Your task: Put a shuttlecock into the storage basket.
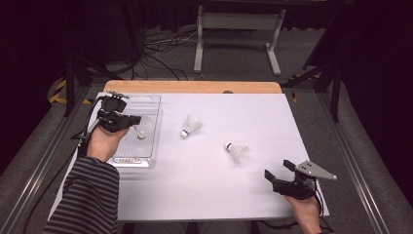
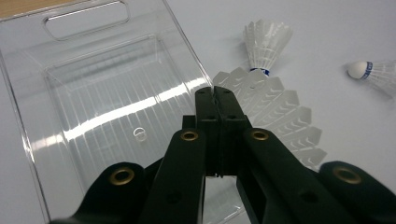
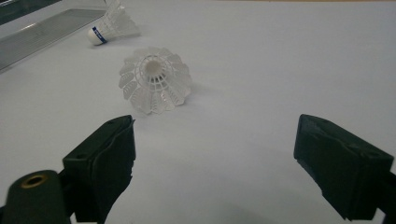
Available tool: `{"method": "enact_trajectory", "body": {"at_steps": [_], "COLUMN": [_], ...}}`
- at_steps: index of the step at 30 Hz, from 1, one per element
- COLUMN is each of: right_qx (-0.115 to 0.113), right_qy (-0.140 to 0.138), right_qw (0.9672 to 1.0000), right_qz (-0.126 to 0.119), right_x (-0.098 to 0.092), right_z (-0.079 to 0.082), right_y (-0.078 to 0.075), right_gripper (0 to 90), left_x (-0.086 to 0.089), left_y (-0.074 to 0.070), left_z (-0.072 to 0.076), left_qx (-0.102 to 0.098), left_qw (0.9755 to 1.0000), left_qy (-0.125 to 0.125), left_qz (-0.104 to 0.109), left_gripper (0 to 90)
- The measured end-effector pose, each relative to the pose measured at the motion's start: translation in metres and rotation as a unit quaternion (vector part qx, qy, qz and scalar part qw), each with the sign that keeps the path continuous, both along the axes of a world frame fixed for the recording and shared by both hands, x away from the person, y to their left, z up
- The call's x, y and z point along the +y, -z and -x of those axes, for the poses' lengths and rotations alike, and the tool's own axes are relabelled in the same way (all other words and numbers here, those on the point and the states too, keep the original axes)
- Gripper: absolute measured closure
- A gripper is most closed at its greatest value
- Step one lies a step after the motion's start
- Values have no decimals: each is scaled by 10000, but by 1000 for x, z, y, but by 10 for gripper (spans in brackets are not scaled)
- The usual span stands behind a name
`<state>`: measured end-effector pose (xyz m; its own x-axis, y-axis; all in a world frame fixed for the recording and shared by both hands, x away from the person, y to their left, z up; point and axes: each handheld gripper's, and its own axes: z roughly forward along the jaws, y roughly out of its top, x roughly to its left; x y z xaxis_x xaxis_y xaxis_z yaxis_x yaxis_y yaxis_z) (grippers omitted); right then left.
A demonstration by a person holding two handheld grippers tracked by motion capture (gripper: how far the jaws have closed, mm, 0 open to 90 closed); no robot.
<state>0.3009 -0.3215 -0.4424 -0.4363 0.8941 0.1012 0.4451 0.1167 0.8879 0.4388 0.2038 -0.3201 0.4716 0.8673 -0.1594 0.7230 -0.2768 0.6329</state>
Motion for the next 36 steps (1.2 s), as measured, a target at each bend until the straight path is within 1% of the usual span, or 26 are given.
{"method": "enact_trajectory", "body": {"at_steps": [5,7,11,14,17,20,24,27,29,31,33,36], "right_qx": [-3,-6,3,-3,3,-25,-19,11,-37,-19,-8,-13], "right_qy": [-4,-6,-10,-16,-13,-9,-5,6,3,-14,-26,-42], "right_qw": [10000,10000,10000,10000,10000,10000,10000,10000,10000,10000,10000,10000], "right_qz": [1,-1,-8,-7,-16,-28,-55,-38,-42,-38,-32,-20], "right_x": [0,0,0,0,0,-1,-1,-1,-1,0,0,0], "right_z": [0,0,0,0,0,0,-1,-1,0,-1,-1,-1], "right_y": [0,0,0,0,0,0,0,0,-1,0,0,0], "right_gripper": [133,133,133,133,133,132,131,130,131,131,131,131], "left_x": [0,-1,-1,-1,0,0,0,1,2,3,4,7], "left_y": [4,6,7,9,12,13,16,18,19,22,24,28], "left_z": [-8,-11,-18,-23,-28,-34,-42,-48,-53,-58,-62,-69], "left_qx": [32,20,57,113,168,210,271,328,384,440,476,582], "left_qw": [10000,9999,9998,9997,9995,9993,9989,9983,9976,9971,9965,9951], "left_qy": [-87,-93,-139,-184,-240,-261,-345,-397,-460,-542,-589,-723], "left_qz": [-12,-66,-94,-70,-102,-184,-190,-270,-334,-307,-347,-330], "left_gripper": [900,900,900,900,900,900,900,900,900,900,900,900]}}
